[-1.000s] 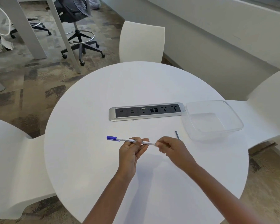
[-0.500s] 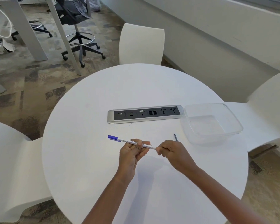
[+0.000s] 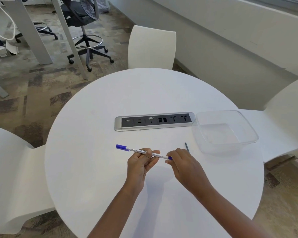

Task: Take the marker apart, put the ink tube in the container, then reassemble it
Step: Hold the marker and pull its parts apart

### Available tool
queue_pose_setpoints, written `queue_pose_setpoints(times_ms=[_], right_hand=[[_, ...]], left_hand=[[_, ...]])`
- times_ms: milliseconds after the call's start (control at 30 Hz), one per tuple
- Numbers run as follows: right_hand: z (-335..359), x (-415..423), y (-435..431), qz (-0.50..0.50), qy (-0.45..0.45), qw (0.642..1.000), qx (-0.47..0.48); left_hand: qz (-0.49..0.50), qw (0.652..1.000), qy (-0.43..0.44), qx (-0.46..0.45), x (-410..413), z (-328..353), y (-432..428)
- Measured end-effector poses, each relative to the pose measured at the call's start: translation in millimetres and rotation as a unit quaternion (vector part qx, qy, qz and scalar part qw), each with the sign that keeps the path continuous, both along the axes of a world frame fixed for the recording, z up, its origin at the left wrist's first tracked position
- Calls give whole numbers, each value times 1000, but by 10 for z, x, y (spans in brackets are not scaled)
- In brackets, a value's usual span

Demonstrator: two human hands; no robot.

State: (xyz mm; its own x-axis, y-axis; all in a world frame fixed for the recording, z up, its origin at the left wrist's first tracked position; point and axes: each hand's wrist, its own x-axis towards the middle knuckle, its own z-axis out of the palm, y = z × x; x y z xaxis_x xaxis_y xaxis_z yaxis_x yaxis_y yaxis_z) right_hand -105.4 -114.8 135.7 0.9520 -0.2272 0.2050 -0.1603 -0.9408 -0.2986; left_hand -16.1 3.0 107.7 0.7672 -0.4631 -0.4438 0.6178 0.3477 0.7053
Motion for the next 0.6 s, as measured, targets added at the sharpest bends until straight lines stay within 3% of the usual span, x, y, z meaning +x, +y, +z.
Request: queue_pose_setpoints(times_ms=[100,200,300,367,500,600], right_hand=[[-20,4,-27,39,-84,992,-81],[-38,28,-40,39,-85,993,-67],[9,50,-25,-4,-13,996,85],[52,73,-52,-45,69,975,206],[204,149,-128,-90,169,882,431],[282,183,-237,-132,261,757,584]], left_hand=[[-2,1000,-1,-6,-5,-1,2],[-4,1000,1,-16,0,4,-4],[-14,1000,-14,-13,9,1,-1],[-22,999,-28,-10,18,1,11],[-41,998,-51,-6,28,-1,42],[-51,997,-61,-8,22,12,41]])
